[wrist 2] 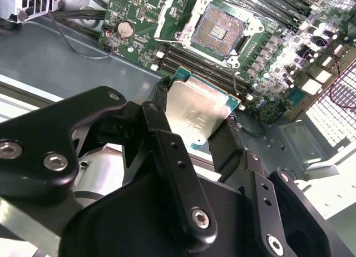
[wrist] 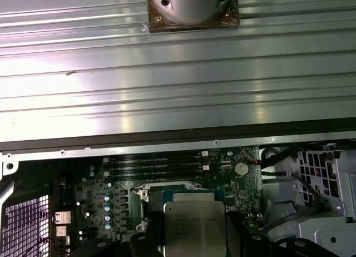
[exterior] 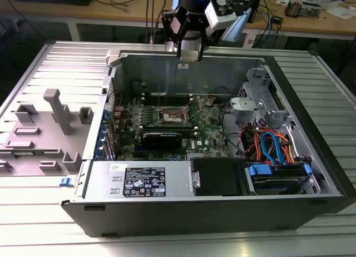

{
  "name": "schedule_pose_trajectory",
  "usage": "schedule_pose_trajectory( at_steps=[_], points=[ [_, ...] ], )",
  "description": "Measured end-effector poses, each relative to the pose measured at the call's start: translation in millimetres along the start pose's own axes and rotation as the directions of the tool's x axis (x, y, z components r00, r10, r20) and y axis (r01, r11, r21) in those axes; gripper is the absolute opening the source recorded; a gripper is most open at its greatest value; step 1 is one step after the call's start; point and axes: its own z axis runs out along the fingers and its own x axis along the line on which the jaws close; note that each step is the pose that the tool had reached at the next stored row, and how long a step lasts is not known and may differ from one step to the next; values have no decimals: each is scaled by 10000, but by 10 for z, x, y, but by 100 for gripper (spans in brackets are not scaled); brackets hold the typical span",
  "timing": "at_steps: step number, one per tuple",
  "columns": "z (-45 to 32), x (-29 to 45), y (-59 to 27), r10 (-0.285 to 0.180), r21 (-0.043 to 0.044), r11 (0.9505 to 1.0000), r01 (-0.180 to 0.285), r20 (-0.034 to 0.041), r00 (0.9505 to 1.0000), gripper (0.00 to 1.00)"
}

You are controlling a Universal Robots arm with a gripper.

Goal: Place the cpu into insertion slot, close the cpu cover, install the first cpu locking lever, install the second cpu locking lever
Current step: 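Place the cpu into insertion slot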

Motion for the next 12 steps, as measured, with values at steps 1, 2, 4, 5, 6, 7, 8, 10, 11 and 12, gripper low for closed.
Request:
schedule_pose_trajectory(
  at_steps=[1,2,4,5,6,7,8,10,11,12],
  points=[
    [0,0,0,0,1,10000,0,0,10000,54],
    [0,0,0,0,1,10000,0,0,10000,54],
    [0,0,-3,0,0,10000,0,0,10000,54],
    [0,0,-5,-1,0,10000,1,0,10000,54],
    [-1,0,-6,0,0,10000,0,0,10000,54],
    [-1,-1,-9,1,0,10000,-1,0,10000,54],
    [-1,-1,-9,4,1,10000,-4,1,10000,54],
    [0,-1,-11,45,1,10000,-45,4,10000,54],
    [0,-1,-11,101,2,9999,-101,9,9999,54],
    [1,-1,-11,224,4,9997,-224,20,9997,54]
  ],
)
